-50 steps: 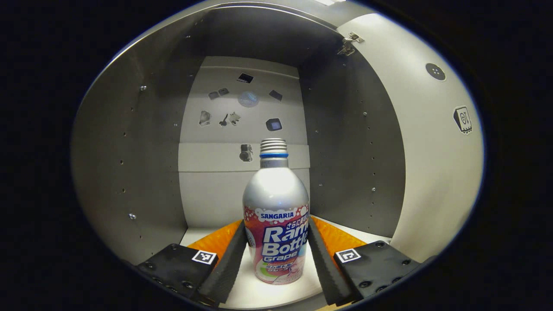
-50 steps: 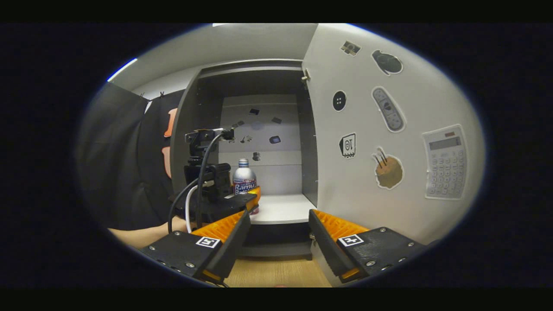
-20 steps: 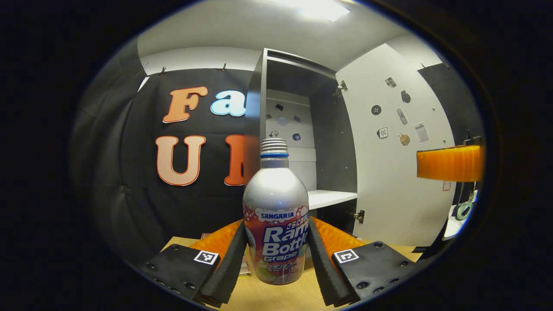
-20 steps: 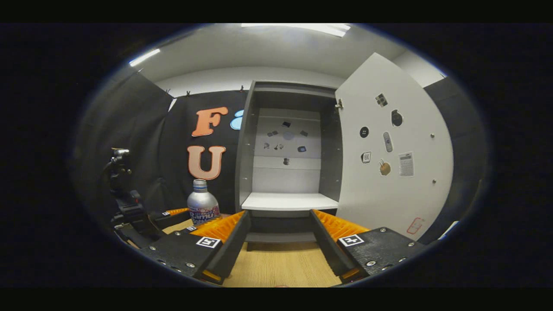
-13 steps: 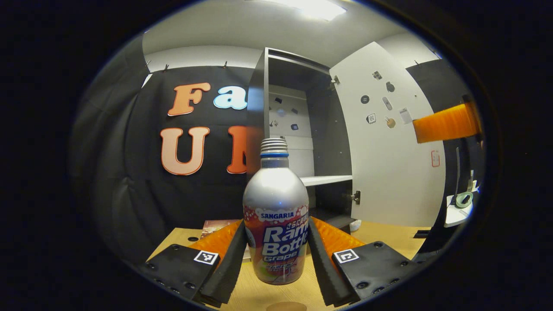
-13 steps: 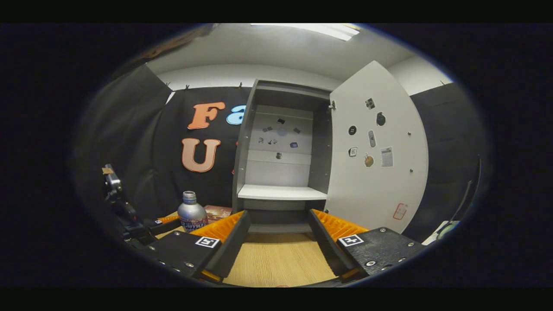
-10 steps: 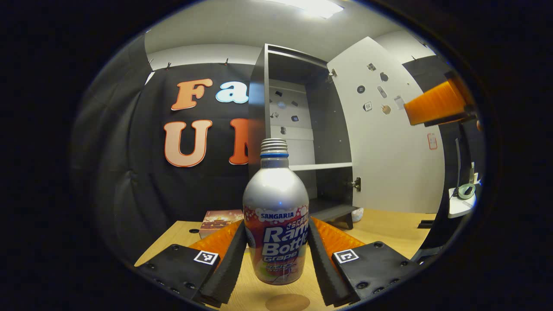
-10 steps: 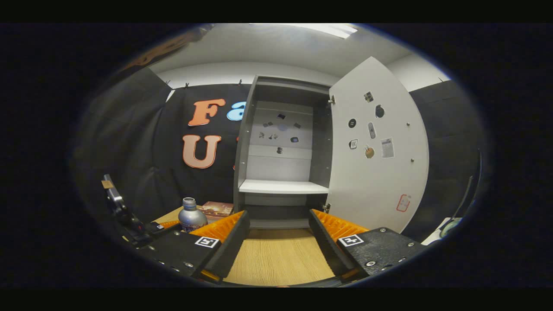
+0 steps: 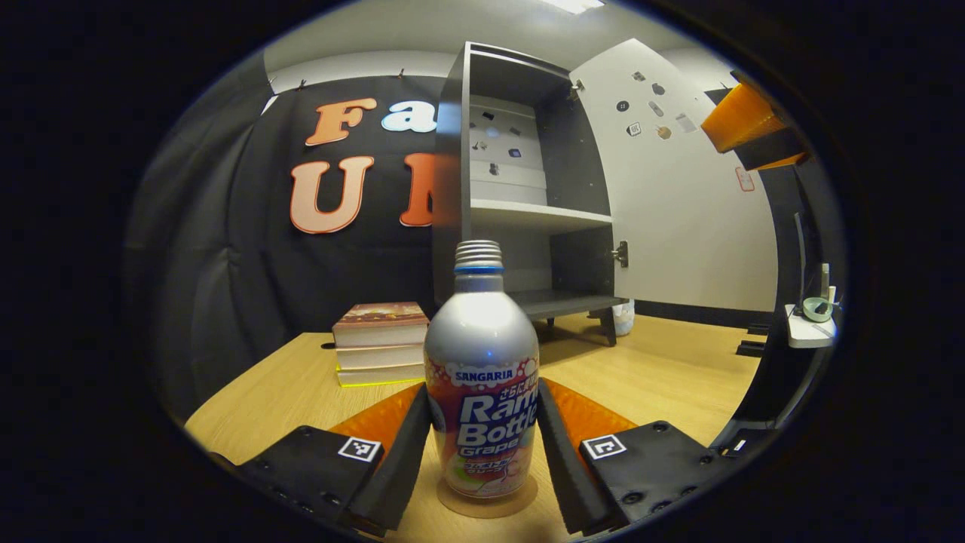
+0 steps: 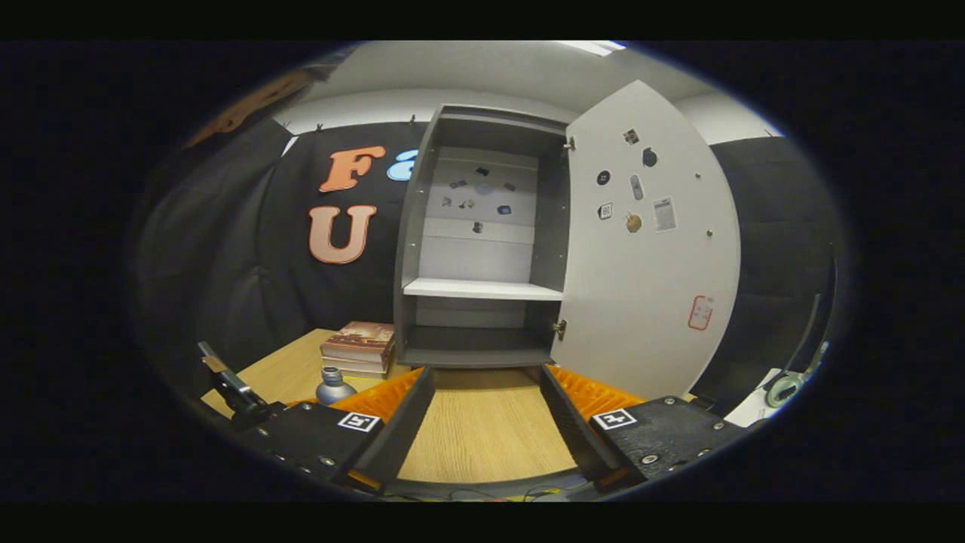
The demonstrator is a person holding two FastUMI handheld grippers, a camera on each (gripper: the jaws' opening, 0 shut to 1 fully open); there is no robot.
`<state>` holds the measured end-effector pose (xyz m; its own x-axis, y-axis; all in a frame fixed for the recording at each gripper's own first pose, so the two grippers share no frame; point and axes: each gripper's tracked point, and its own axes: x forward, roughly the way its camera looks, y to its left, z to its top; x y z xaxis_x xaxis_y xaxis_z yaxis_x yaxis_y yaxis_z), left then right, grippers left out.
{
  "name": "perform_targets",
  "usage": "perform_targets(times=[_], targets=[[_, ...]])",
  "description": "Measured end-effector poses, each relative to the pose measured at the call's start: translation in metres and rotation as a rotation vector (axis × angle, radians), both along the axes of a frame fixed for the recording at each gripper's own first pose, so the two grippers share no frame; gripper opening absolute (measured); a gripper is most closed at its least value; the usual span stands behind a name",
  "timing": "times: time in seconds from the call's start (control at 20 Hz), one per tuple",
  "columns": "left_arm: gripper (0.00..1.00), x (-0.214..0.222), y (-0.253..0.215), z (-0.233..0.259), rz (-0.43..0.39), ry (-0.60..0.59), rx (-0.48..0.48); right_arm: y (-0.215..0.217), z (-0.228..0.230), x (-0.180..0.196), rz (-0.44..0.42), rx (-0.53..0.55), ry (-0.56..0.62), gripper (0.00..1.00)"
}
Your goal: Open the cabinet door with the right hand, grasp the bottle in the cabinet with the left hand and place it on the coaster, then close the cabinet door with the right hand.
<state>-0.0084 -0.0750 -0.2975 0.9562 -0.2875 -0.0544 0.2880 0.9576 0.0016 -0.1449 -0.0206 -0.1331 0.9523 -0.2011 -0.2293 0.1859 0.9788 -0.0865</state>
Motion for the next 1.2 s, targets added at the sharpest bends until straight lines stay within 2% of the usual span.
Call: perform_targets(times=[0.25,0.55,0.9,1.2], targets=[[0.82,-0.005,0.005,-0.017,0.018,0.029,0.001,0.003,-0.01,-0.002,0.018,-0.003,0.036,0.87],[0.83,-0.007,0.004,-0.013,0.027,0.008,-0.005,0.006,-0.013,0.003,0.032,0.014,0.043,0.88],[0.86,-0.011,-0.001,-0.015,0.002,0.002,0.056,0.008,-0.02,0.005,0.045,0.033,0.064,0.89],[0.87,-0.01,0.004,-0.017,0.013,0.024,0.051,0.007,-0.025,0.004,0.043,0.061,0.071,0.89]])
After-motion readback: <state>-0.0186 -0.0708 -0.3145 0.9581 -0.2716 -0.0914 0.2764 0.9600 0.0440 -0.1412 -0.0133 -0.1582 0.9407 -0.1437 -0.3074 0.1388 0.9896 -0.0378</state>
